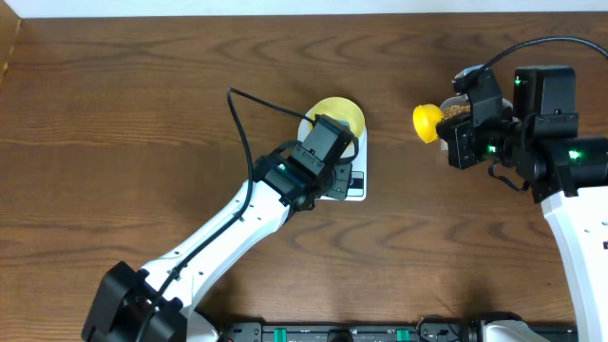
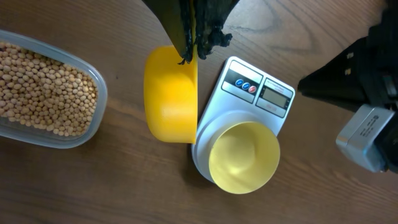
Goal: Scoop item into bowl and weigh 50g on scale
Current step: 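Lower the left gripper to the scale's front buttons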
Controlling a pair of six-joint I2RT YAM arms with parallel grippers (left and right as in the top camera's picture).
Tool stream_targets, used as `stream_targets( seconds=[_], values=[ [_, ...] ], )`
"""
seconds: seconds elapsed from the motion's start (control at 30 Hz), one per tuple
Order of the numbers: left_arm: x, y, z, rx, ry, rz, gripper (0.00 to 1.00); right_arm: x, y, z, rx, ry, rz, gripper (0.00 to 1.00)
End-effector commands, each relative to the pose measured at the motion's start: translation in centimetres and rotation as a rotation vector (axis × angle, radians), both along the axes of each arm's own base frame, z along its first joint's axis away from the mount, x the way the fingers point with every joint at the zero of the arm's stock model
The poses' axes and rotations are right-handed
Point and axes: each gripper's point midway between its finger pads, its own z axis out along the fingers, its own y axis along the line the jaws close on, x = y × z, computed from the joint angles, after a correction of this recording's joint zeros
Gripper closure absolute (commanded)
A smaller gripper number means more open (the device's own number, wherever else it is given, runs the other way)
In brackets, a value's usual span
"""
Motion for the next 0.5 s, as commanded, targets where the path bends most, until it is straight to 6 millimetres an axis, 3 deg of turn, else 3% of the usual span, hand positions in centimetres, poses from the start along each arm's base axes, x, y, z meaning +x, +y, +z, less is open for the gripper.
stream_targets(
  seconds=[0.0,0.27,0.47],
  values=[
    [0.2,0.4,-2.1,0.047,0.021,0.010,0.92,0.1,0.1,-0.1,0.012,0.009,-0.003,0.99],
    [0.5,0.2,-5.7,0.117,0.064,-0.034,0.92,0.1,-0.1,-0.2,0.014,0.019,-0.027,0.99],
    [1.7,0.0,-6.4,0.129,0.026,-0.019,0.92,0.1,-0.1,-0.2,0.014,0.019,-0.027,0.99]
  ],
)
